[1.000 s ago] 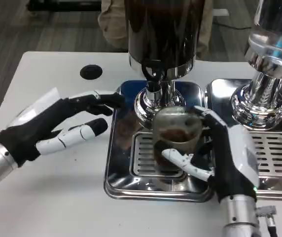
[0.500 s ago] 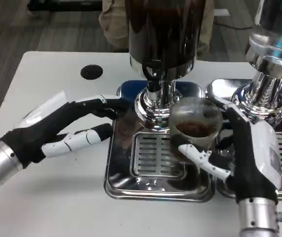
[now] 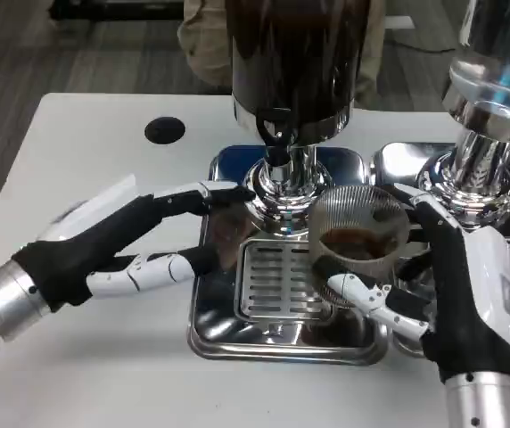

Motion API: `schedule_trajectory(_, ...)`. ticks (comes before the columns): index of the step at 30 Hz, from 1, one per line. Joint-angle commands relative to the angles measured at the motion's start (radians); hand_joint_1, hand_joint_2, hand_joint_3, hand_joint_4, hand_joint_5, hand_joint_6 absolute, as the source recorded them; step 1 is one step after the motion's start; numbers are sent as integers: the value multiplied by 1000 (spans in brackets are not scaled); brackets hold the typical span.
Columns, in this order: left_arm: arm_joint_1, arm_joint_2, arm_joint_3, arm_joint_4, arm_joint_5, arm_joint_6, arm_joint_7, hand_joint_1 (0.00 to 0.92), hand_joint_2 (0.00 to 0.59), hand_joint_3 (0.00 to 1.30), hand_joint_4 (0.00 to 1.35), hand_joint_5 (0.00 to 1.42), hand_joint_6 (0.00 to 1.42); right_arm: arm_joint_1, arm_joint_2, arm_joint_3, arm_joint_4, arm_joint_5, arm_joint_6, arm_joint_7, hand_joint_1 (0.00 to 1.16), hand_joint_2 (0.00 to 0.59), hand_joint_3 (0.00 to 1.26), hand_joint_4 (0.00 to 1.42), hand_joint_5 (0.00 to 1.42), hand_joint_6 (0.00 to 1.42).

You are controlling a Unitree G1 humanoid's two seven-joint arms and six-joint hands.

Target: Grasp the cup under the faucet to collect the drink, then remove the cup.

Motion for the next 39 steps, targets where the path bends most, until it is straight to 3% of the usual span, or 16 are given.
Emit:
schedule_trajectory(1, 38, 22, -2, -15, -13, -34, -16, 0, 154, 165, 90, 114, 211, 36, -5, 5, -82, -4, -19, 16, 693, 226, 534, 569, 734, 843)
schedule_trajectory(19, 166, 69, 6, -73, -105, -114, -69, 0, 154, 151, 75, 103, 193, 241, -31, 26, -295, -3, -53, 99, 682, 235, 543, 586, 735, 849)
schedule_trajectory(31, 267, 100, 30, -155, -131, -126, -59, 0, 154, 150, 74, 99, 192, 344, -33, 59, -354, -1, -75, 117, 681, 236, 549, 586, 735, 862)
schedule_trajectory(39, 287, 99, 44, -179, -126, -121, -56, 0, 154, 150, 74, 99, 192, 367, -39, 55, -359, 10, -85, 123, 681, 236, 550, 586, 735, 864)
